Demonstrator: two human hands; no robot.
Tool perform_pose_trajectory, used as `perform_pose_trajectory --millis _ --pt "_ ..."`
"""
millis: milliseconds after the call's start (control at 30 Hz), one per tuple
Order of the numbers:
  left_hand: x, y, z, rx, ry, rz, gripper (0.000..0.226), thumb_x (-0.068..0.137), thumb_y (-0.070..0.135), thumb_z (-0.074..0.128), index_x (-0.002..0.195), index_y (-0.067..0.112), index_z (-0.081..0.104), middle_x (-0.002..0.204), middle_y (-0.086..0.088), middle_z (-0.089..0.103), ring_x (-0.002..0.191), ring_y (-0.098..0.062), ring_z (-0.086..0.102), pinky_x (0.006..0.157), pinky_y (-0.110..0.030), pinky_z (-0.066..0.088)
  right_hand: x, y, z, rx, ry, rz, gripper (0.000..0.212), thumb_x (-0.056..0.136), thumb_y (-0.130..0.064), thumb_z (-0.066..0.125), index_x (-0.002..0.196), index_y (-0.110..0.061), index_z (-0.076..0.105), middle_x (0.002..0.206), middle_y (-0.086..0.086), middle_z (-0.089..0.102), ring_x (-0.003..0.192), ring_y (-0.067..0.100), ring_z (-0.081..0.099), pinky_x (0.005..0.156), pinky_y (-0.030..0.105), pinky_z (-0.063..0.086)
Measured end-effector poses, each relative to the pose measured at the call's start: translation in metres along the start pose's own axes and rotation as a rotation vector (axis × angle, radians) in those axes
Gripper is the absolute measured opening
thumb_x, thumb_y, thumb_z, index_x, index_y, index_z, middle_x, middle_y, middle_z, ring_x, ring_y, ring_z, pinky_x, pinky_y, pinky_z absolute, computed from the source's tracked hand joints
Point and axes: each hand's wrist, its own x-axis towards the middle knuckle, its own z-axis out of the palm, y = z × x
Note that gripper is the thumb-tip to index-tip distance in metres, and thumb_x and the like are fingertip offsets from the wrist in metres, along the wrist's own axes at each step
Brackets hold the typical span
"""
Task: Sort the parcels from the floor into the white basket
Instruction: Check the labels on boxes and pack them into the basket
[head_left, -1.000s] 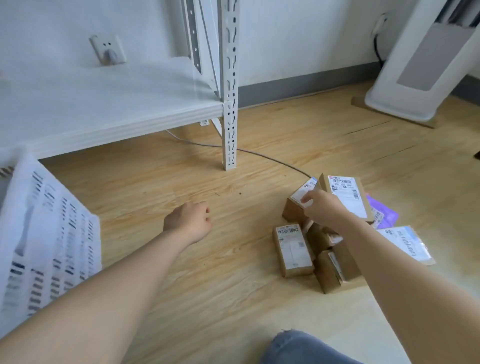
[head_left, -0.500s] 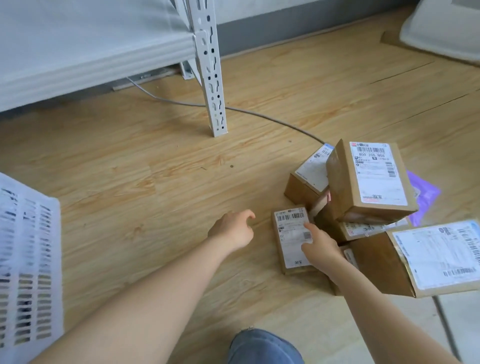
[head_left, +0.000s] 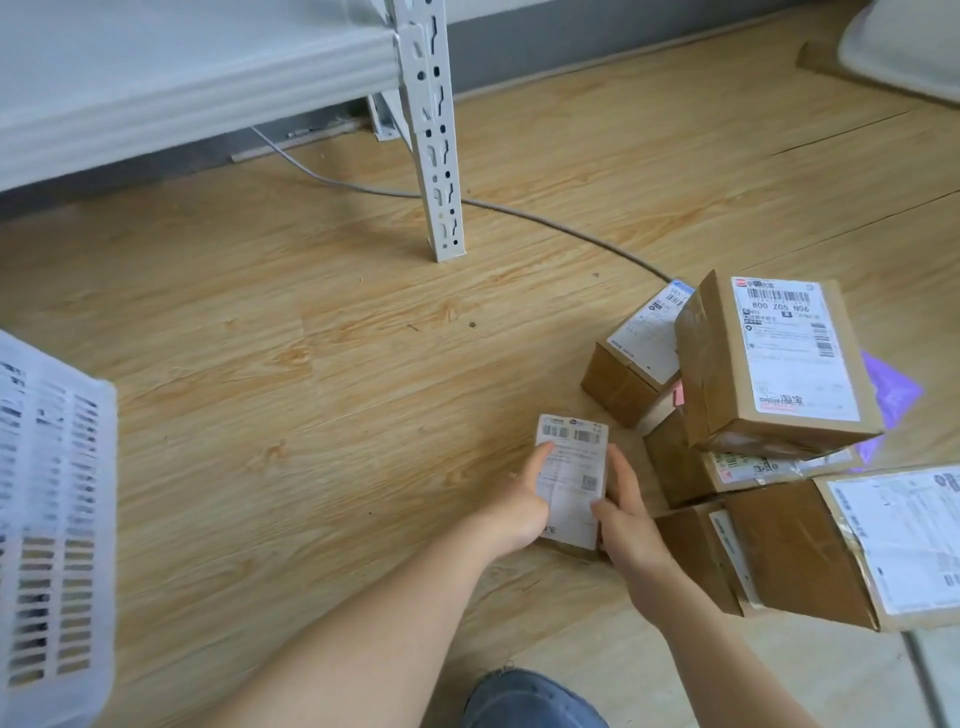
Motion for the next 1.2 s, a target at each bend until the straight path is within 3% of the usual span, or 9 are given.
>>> perform_pose_trajectory --millis 133,233,367,467,533,633,767,933,1200 --pt "-0.023 -0.006 -0.022 -0.034 0.133 0.057 0.066 0.09 0.007 0.035 0.14 0.048 0.026 0.128 -0.015 0.042 0.096 -0.033 0.053 0.066 -0.024 0.039 -0.016 -0.021 0.009 0.003 0.01 -0.049 0.061 0.096 -0.011 0.036 0.137 -0.053 0.021 0.113 -0.013 0.052 0.104 0.012 0.054 0.08 0.032 0.046" --pt "-0.05 0.002 -0.043 -0.135 0.182 0.135 0.057 0.094 0.009 0.036 0.138 0.045 0.033 0.126 -0.012 0.038 0.102 -0.028 0.048 0.082 -0.027 0.039 -0.034 -0.046 0.019 -0.013 0.011 -0.094 0.058 0.095 -0.014 0.037 0.135 -0.053 0.025 0.113 -0.008 0.054 0.093 0.012 0.057 0.067 0.026 0.044" --pt "-0.095 0.017 -0.076 -0.212 0.213 0.196 0.06 0.091 0.01 0.042 0.139 0.043 0.026 0.123 -0.02 0.044 0.094 -0.027 0.051 0.077 -0.028 0.046 -0.064 -0.084 0.038 0.021 -0.012 -0.196 0.055 0.095 -0.013 0.04 0.133 -0.05 0.029 0.111 -0.01 0.058 0.097 0.011 0.063 0.068 0.023 0.05" --pt "-0.134 0.022 -0.106 -0.26 0.219 0.253 0.066 0.091 0.011 0.046 0.139 0.047 0.018 0.104 -0.013 0.054 0.099 -0.031 0.058 0.092 -0.035 0.046 -0.09 -0.112 0.051 0.039 -0.048 -0.263 0.053 0.095 -0.011 0.042 0.137 -0.042 0.032 0.114 -0.006 0.059 0.102 0.017 0.063 0.083 0.037 0.054" --pt "-0.163 0.022 -0.126 -0.289 0.214 0.289 0.062 0.092 0.013 0.047 0.139 0.047 0.023 0.107 -0.012 0.058 0.107 -0.031 0.058 0.1 -0.042 0.044 -0.109 -0.13 0.063 0.049 -0.074 -0.269 0.048 0.097 -0.013 0.041 0.137 -0.039 0.036 0.128 0.002 0.052 0.106 0.022 0.061 0.083 0.04 0.054" --pt "-0.203 0.016 -0.153 -0.4 0.214 0.334 0.043 0.092 0.012 0.047 0.126 0.038 0.047 0.112 -0.006 0.059 0.101 -0.023 0.062 0.09 -0.034 0.05 -0.137 -0.16 0.088 0.028 -0.116 -0.27 0.042 0.097 -0.017 0.041 0.13 -0.043 0.043 0.133 0.008 0.046 0.099 0.023 0.063 0.068 0.033 0.055" --pt "-0.248 0.0 -0.191 -0.516 0.267 0.397 0.038 0.09 0.009 0.047 0.095 0.045 0.058 0.106 0.004 0.057 0.095 -0.02 0.063 0.081 -0.034 0.053 -0.169 -0.194 0.13 -0.013 -0.204 -0.296 0.038 0.097 -0.017 0.043 0.128 -0.038 0.047 0.106 -0.002 0.061 0.07 0.012 0.069 0.053 0.028 0.054" --pt "-0.311 -0.033 -0.241 -0.539 0.341 0.455 0.032 0.093 0.013 0.047 0.101 0.042 0.057 0.105 0.001 0.057 0.082 -0.011 0.06 0.069 -0.026 0.051 -0.206 -0.223 0.195 -0.041 -0.287 -0.327 0.038 0.096 -0.016 0.045 0.129 -0.035 0.05 0.099 -0.003 0.062 0.074 0.016 0.063 0.061 0.036 0.056" --pt "-0.399 -0.13 -0.318 -0.478 0.468 0.394 0.028 0.091 0.019 0.054 0.1 0.046 0.059 0.132 -0.002 0.049 0.113 -0.024 0.052 0.1 -0.043 0.043 -0.259 -0.228 0.323 -0.135 -0.481 -0.335 0.032 0.097 -0.017 0.042 0.121 -0.036 0.049 0.092 0.0 0.06 0.072 0.02 0.059 0.071 0.04 0.055"
